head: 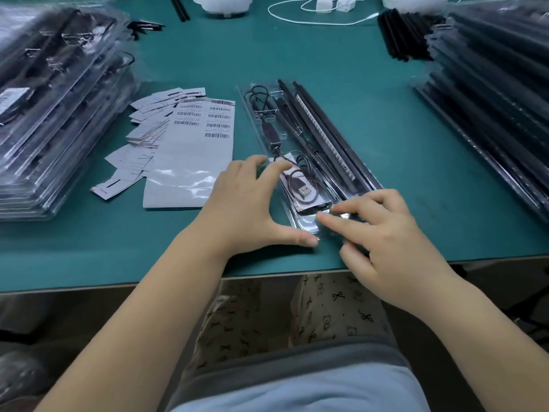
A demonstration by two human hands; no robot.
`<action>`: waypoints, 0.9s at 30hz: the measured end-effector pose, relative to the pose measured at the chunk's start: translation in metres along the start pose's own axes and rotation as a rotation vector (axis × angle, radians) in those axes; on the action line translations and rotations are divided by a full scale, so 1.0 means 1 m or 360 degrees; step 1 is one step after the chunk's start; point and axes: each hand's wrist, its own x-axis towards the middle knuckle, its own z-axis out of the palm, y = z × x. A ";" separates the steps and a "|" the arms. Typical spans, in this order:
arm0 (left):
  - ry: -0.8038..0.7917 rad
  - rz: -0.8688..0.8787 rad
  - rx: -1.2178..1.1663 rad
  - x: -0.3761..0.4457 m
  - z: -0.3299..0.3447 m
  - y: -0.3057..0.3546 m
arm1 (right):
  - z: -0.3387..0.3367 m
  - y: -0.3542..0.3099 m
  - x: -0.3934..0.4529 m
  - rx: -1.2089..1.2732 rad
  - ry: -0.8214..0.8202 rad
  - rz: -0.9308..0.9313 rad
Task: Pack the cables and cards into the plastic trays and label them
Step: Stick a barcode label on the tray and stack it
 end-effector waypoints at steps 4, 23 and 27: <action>-0.0119 0.0013 -0.0271 0.003 0.000 -0.001 | -0.004 -0.005 0.008 0.0034 -0.0009 0.0074; 0.0228 0.0803 0.0405 -0.033 0.000 0.015 | 0.013 -0.016 -0.022 -0.0139 0.0276 -0.0355; 0.0310 0.0932 0.0284 -0.030 -0.007 0.007 | 0.002 -0.014 -0.010 -0.0092 0.0308 -0.0446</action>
